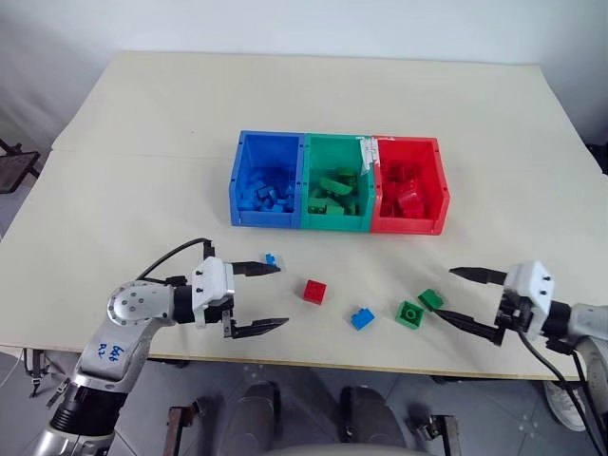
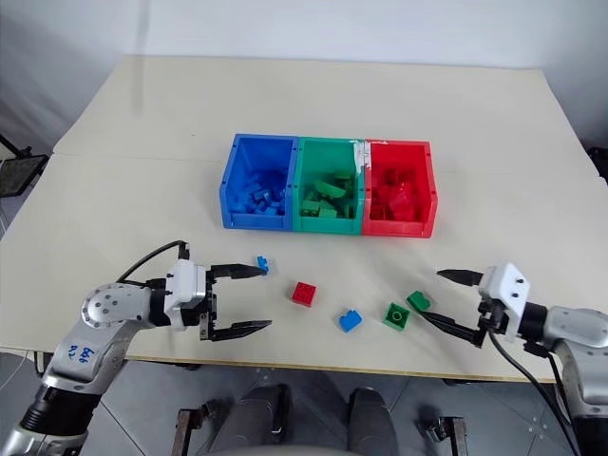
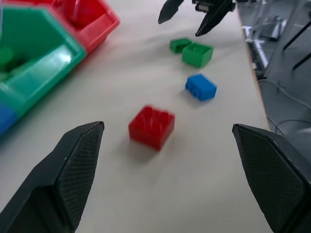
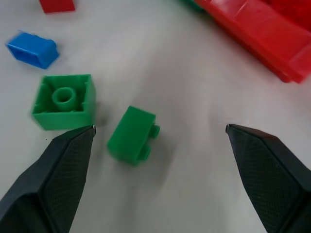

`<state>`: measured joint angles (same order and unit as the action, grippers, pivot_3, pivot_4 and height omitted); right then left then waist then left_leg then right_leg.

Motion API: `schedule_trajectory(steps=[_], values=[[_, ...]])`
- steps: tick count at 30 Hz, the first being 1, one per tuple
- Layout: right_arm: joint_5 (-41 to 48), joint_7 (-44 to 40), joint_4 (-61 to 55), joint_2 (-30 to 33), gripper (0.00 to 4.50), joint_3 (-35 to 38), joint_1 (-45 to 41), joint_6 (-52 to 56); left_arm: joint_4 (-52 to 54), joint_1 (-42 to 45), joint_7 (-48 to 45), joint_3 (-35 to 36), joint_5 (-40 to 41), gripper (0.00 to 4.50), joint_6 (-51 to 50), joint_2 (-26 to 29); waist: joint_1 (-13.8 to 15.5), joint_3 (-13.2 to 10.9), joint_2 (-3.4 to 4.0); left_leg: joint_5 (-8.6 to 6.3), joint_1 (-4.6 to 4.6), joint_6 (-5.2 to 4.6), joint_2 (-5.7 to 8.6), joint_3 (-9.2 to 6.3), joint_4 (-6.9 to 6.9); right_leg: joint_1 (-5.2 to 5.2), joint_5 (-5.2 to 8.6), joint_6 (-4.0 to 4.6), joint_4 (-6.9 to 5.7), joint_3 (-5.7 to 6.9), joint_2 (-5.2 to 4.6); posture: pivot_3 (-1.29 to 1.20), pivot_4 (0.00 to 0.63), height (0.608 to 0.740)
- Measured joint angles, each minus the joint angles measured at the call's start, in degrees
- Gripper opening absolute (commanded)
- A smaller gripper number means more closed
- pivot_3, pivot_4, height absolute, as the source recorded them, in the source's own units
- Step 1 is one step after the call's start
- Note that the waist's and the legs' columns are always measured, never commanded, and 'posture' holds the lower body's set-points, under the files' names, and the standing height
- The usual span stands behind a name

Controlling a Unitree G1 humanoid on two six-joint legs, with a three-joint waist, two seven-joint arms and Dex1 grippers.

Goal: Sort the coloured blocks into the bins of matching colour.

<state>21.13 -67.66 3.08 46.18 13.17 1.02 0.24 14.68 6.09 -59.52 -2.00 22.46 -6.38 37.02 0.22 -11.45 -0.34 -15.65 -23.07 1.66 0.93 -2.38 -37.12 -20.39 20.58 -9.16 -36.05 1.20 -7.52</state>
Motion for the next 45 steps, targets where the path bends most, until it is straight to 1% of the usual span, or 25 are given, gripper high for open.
schedule_trajectory(steps=[3, 5, 7, 11, 14, 15, 16, 20, 22, 24, 26, 29, 31, 33, 35, 36, 38, 40, 43, 44, 45], values=[[-1.72, 0.31, 2.99, -0.59, 4.5, -2.38, -1.84, -0.48, 1.64, -0.91, 0.4, 1.17, 0.14, 4.49, -0.14, 0.28, 0.33, 0.0, 0.0, 0.0, -0.01, -0.01, 0.02, -0.01, -0.01, 0.01, 0.0, -0.01, 0.01, 0.0, 0.0, 0.0, 0.15, 0.74], [-1.95, 0.28, 4.72, -1.25, 4.11, -3.26, -2.92, -1.85, 2.69, -1.46, 0.69, 1.53, 0.22, 4.5, -0.58, 0.48, 0.26, 0.0, 0.0, 0.0, 0.01, -0.01, 0.01, 0.0, 0.0, 0.02, 0.0, -0.01, 0.01, 0.0, 0.01, 0.0, 0.15, 0.74], [-2.01, 0.17, 6.17, -1.85, 3.58, -4.01, -3.85, -3.51, 2.95, -1.47, 0.78, 1.55, 0.28, 4.5, -0.94, 0.49, 0.04, 0.02, -0.03, 0.01, 0.04, 0.01, -0.03, -0.01, -0.02, 0.07, 0.0, -0.01, 0.01, 0.02, 0.04, 0.0, 0.15, 0.74], [-2.01, -0.01, 8.81, -2.55, 2.23, -4.54, -4.2, -7.3, 2.96, -1.3, 0.64, 1.59, 0.6, 4.5, -1.12, 0.49, -0.22, 0.02, -0.04, 0.02, 0.21, 0.0, -0.01, -0.01, -0.04, 0.26, -0.02, -0.03, 0.02, 0.01, 0.03, 0.0, 0.15, 0.74], [-2.16, 0.43, 11.07, -2.81, 1.23, -4.66, -4.79, -9.87, 2.88, -0.59, 0.16, 1.64, 0.94, 4.5, -0.25, -0.27, -0.12, 0.02, -0.05, -0.01, 0.72, -0.04, 0.0, -0.03, 0.04, 0.85, -0.03, -0.05, 0.19, 0.03, 0.02, 0.0, 0.15, 0.74], [-2.19, 0.92, 11.75, -3.01, 0.94, -4.57, -5.05, -10.5, 2.88, -0.22, 0.0, 1.64, 1.13, 4.5, 0.23, -0.64, -0.1, 0.02, -0.05, -0.05, 0.84, -0.06, 0.0, -0.02, 0.04, 0.99, -0.03, -0.05, 0.22, 0.02, 0.02, 0.0, 0.15, 0.74], [-2.2, 1.46, 12.37, -3.25, 0.91, -4.38, -5.34, -10.93, 2.87, 0.15, -0.06, 1.63, 1.32, 4.5, 0.51, -0.93, -0.12, 0.02, -0.05, -0.06, 0.86, -0.07, 0.0, -0.01, 0.04, 1.01, -0.03, -0.05, 0.23, 0.0, 0.02, 0.0, 0.15, 0.74], [-0.94, 1.75, 12.82, -3.66, 0.91, -3.69, -6.28, -10.39, 2.72, 0.32, 0.38, 1.65, 1.72, 4.5, 0.82, -1.56, -0.24, 0.0, -0.02, -0.07, 0.84, -0.07, -0.04, -0.01, 0.08, 0.91, -0.03, -0.05, 0.21, -0.04, 0.02, 0.0, 0.15, 0.74], [2.61, 0.6, 7.45, -3.29, 0.91, -3.87, -6.94, -4.89, 2.57, -0.42, 2.53, 2.77, 1.72, 4.5, 0.08, -2.02, -0.44, -0.07, 0.11, -0.08, 0.83, -0.06, -0.11, -0.12, 0.11, 0.8, -0.03, -0.05, 0.2, -0.11, 0.03, 0.0, 0.15, 0.74], [5.36, 1.47, 0.81, -3.19, 0.91, -4.22, -10.47, 1.34, 2.28, -1.5, 4.78, 4.76, 1.74, 4.5, -0.53, -2.13, -1.04, -0.08, 0.14, -0.1, 0.85, -0.04, -0.18, -0.16, 0.11, 0.72, -0.03, -0.03, 0.15, -0.16, 0.07, 0.0, 0.15, 0.74], [6.44, 4.37, -3.57, -4.01, 0.91, -5.03, -15.96, 6.34, 2.11, -3.02, 6.43, 6.72, 1.7, 4.5, -0.6, -2.18, -1.32, -0.08, 0.14, -0.13, 0.86, 0.01, -0.22, -0.19, 0.12, 0.72, -0.03, -0.02, 0.17, -0.15, 0.1, 0.0, 0.15, 0.74], [4.64, 10.03, -5.81, -8.29, 0.91, -9.61, -25.2, 12.17, 1.45, -5.97, 8.44, 8.77, 1.21, 4.5, -0.47, -2.17, -1.51, -0.08, 0.11, -0.16, 0.81, 0.01, -0.18, -0.21, 0.14, 0.65, -0.03, -0.01, 0.18, -0.16, 0.08, 0.0, 0.15, 0.74], [2.08, 14.43, -4.76, -12.72, 0.91, -13.42, -31.56, 15.73, 1.42, -8.09, 9.7, 10.12, 0.78, 4.5, -0.43, -2.17, -1.53, -0.08, 0.11, -0.17, 0.73, 0.0, -0.18, -0.21, 0.15, 0.51, -0.03, -0.01, 0.16, -0.19, 0.06, 0.0, 0.15, 0.74], [0.1, 17.47, -2.78, -16.07, 0.91, -15.61, -35.49, 16.36, 1.91, -8.87, 10.74, 10.45, 0.52, 4.5, -0.43, -2.4, -1.0, -0.07, 0.1, -0.17, 0.57, -0.01, -0.17, -0.25, 0.16, 0.32, -0.02, 0.01, 0.1, -0.2, 0.03, 0.0, 0.15, 0.74], [-2.31, 19.84, 0.67, -18.47, 1.65, -16.92, -38.12, 15.55, 2.49, -9.38, 11.33, 10.47, 0.29, 4.5, -0.42, -2.55, -0.33, -0.07, 0.09, -0.19, 0.35, -0.05, -0.07, -0.24, 0.13, 0.13, -0.03, 0.01, 0.09, -0.2, -0.03, 0.0, 0.15, 0.74], [-4.08, 21.29, 3.78, -20.3, 1.87, -17.5, -39.8, 14.32, 2.86, -9.92, 11.7, 10.65, 0.13, 4.5, -0.37, -2.56, -0.27, -0.04, 0.06, -0.18, 0.12, -0.06, -0.05, -0.24, 0.05, -0.11, -0.04, 0.02, 0.02, -0.21, -0.05, 0.0, 0.15, 0.74], [-6.63, 23.64, 8.41, -22.72, 2.57, -18.03, -41.66, 12.5, 3.21, -10.31, 12.5, 10.48, -0.16, 4.5, -0.39, -2.84, -0.25, -0.04, 0.06, -0.16, -0.15, -0.09, 0.02, -0.25, 0.02, -0.34, -0.05, 0.01, -0.03, -0.2, -0.07, 0.0, 0.15, 0.74], [-7.93, 24.26, 10.95, -23.64, 3.27, -18.26, -42.34, 11.09, 4.03, -10.76, 13.14, 10.5, -0.25, 4.5, -0.43, -2.85, -0.3, -0.05, 0.06, -0.17, -0.16, -0.09, 0.03, -0.24, 0.09, -0.35, -0.05, 0.01, -0.05, -0.18, -0.06, 0.0, 0.15, 0.74], [-8.3, 23.7, 11.18, -23.47, 4.25, -17.78, -42.23, 10.0, 5.44, -10.62, 13.7, 10.46, -0.26, 4.5, -0.5, -2.84, -0.49, -0.05, 0.06, -0.17, -0.17, -0.09, 0.02, -0.2, 0.13, -0.35, -0.05, 0.01, -0.16, -0.16, -0.04, 0.0, 0.15, 0.74], [-8.12, 22.88, 10.4, -22.64, 4.47, -17.34, -41.62, 9.73, 5.45, -10.31, 13.72, 10.34, -0.25, 4.5, -0.64, -2.83, -0.44, -0.05, 0.06, -0.17, -0.17, -0.09, 0.02, -0.17, 0.12, -0.34, -0.05, 0.01, -0.17, -0.13, -0.03, 0.0, 0.15, 0.74], [-7.39, 21.63, 8.88, -21.24, 4.47, -16.46, -40.07, 9.55, 5.43, -9.65, 13.69, 10.03, -0.24, 4.5, -0.89, -2.83, -0.19, -0.05, 0.06, -0.17, -0.18, -0.09, 0.04, -0.15, 0.11, -0.28, -0.05, 0.01, -0.15, -0.04, -0.04, 0.0, 0.15, 0.74]])
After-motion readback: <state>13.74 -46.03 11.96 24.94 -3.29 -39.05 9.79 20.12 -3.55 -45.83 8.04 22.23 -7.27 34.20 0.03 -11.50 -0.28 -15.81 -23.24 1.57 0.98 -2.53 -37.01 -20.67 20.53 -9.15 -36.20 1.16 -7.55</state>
